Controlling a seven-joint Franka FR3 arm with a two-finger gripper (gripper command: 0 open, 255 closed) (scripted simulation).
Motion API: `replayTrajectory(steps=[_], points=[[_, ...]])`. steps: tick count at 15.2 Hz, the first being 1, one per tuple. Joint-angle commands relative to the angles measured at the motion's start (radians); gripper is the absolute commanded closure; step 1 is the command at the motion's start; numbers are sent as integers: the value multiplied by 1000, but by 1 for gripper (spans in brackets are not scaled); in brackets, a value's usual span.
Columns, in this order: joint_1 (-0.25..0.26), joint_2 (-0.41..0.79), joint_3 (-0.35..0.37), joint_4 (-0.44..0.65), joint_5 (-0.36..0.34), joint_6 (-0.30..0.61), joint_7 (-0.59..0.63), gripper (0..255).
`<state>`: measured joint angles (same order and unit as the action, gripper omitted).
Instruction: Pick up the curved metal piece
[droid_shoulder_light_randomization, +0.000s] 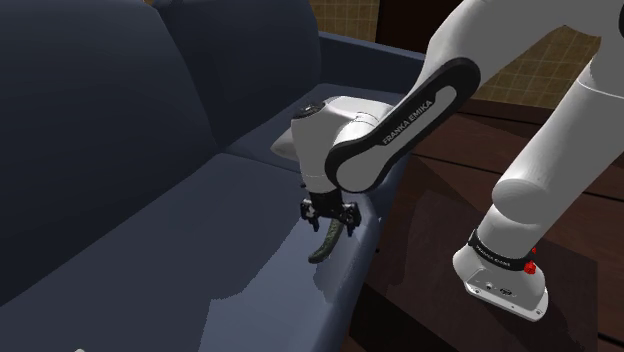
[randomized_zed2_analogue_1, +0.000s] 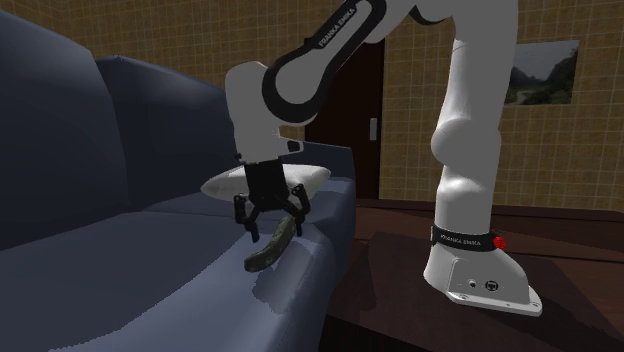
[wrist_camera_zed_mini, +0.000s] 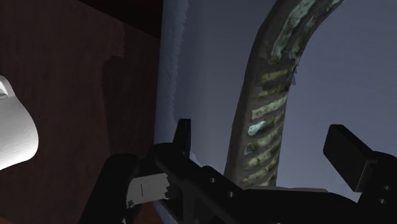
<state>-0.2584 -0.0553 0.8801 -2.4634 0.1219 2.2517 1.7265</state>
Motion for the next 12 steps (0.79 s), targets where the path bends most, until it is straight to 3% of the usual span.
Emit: replayTrajectory(steps=[1, 10, 12], points=[[-1, 5, 0, -2, -5, 6, 2, 255], [-1, 9, 1, -2, -8, 9, 6, 255], [2, -23, -3, 6, 20, -22, -15, 255]])
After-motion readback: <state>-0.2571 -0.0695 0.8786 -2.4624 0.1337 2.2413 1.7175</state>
